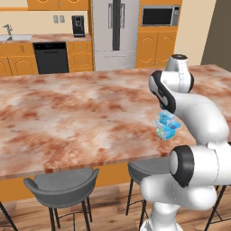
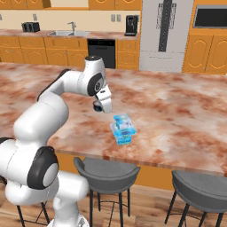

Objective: Stack the yogurt containers by placing the smaller containers on top of the larger containers.

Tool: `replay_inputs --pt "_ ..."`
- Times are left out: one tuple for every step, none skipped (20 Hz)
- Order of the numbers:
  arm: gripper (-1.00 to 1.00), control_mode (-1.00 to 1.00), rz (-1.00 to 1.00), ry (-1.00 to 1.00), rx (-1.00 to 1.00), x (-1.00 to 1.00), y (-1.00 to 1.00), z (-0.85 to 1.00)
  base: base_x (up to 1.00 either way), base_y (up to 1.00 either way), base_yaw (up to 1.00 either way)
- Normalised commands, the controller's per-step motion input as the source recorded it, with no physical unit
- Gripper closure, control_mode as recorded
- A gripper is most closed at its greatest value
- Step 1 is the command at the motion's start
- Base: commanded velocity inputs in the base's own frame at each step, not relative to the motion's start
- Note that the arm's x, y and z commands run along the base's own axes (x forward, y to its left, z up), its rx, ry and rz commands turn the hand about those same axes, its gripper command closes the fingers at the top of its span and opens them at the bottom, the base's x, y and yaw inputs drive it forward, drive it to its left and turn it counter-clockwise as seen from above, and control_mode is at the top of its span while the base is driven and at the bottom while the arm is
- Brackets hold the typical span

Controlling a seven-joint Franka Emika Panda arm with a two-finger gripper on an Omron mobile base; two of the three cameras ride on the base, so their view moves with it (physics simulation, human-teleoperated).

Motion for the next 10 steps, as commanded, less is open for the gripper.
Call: replay_inputs --pt "1.00 -1.00 -0.02 -0.02 0.00 -0.21 -0.25 0.06 0.00 0.00 0.00" --pt "1.00 -1.00 -0.02 -0.02 0.00 -0.20 -0.24 0.04 0.00 0.00 0.00" --pt "1.00 -1.00 -0.01 -0.03 0.00 -0.19 -0.23 0.03 0.00 0.00 0.00" --pt "1.00 -1.00 -0.01 -0.03 0.00 -0.21 -0.24 0.01 0.00 0.00 0.00" --pt "1.00 -1.00 -0.01 -0.04 0.00 -0.21 -0.24 0.00 0.00 0.00 0.00" --pt "1.00 -1.00 -0.01 -0.05 0.00 -0.21 -0.21 0.00 0.00 0.00 0.00" --pt "1.00 -1.00 0.00 -0.06 0.00 -0.20 -0.21 0.00 0.00 0.00 0.00" --pt "1.00 -1.00 0.00 -0.05 0.00 -0.16 -0.19 0.00 0.00 0.00 0.00" --pt "1.00 -1.00 0.00 -0.03 0.00 -0.12 -0.19 0.00 0.00 0.00 0.00" --pt "1.00 -1.00 0.00 -0.02 0.00 -0.11 -0.20 0.00 0.00 0.00 0.00"
